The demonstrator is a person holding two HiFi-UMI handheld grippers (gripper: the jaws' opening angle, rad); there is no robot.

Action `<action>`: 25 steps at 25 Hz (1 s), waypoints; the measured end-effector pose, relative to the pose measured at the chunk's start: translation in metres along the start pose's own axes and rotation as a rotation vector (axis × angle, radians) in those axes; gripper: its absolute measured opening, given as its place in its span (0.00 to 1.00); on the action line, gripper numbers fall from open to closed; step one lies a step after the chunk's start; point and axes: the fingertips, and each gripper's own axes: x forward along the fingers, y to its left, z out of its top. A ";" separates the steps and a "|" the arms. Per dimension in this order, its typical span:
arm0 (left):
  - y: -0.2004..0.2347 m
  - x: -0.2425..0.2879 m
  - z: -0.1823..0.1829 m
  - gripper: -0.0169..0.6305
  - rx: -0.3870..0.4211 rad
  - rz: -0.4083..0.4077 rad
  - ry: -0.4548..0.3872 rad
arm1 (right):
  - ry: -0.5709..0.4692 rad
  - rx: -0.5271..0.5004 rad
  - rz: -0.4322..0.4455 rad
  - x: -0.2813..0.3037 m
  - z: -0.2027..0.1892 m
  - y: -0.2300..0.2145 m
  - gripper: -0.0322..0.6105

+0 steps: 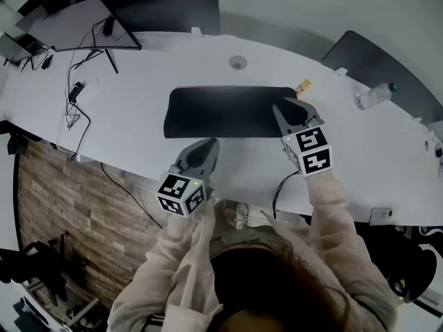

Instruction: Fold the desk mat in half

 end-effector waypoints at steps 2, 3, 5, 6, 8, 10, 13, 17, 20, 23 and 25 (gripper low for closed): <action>-0.008 0.001 0.005 0.07 0.013 -0.004 -0.014 | -0.022 0.038 -0.026 -0.018 -0.002 -0.004 0.16; -0.012 0.001 0.007 0.07 0.017 -0.003 -0.020 | -0.034 0.061 -0.038 -0.027 -0.004 -0.005 0.15; -0.018 0.000 0.008 0.07 0.024 0.001 -0.029 | -0.060 0.113 -0.057 -0.045 -0.007 -0.006 0.11; -0.022 0.000 0.009 0.07 0.027 0.005 -0.033 | -0.073 0.141 -0.061 -0.054 -0.009 -0.005 0.08; -0.029 -0.001 0.008 0.07 0.026 0.012 -0.037 | -0.094 0.191 -0.056 -0.069 -0.014 -0.001 0.07; -0.036 -0.002 0.006 0.07 0.024 0.017 -0.040 | -0.110 0.234 -0.055 -0.082 -0.021 0.004 0.07; -0.048 -0.003 0.005 0.07 0.036 0.021 -0.044 | -0.170 0.314 -0.084 -0.104 -0.028 0.009 0.07; -0.060 -0.007 0.004 0.07 0.061 0.022 -0.054 | -0.235 0.400 -0.141 -0.130 -0.038 0.014 0.07; -0.065 -0.012 0.001 0.07 0.075 0.023 -0.064 | -0.238 0.396 -0.182 -0.139 -0.047 0.017 0.07; -0.068 -0.013 -0.002 0.07 0.076 0.019 -0.073 | -0.241 0.406 -0.200 -0.143 -0.053 0.017 0.07; -0.070 -0.014 -0.004 0.07 0.077 0.017 -0.076 | -0.244 0.423 -0.207 -0.145 -0.057 0.019 0.07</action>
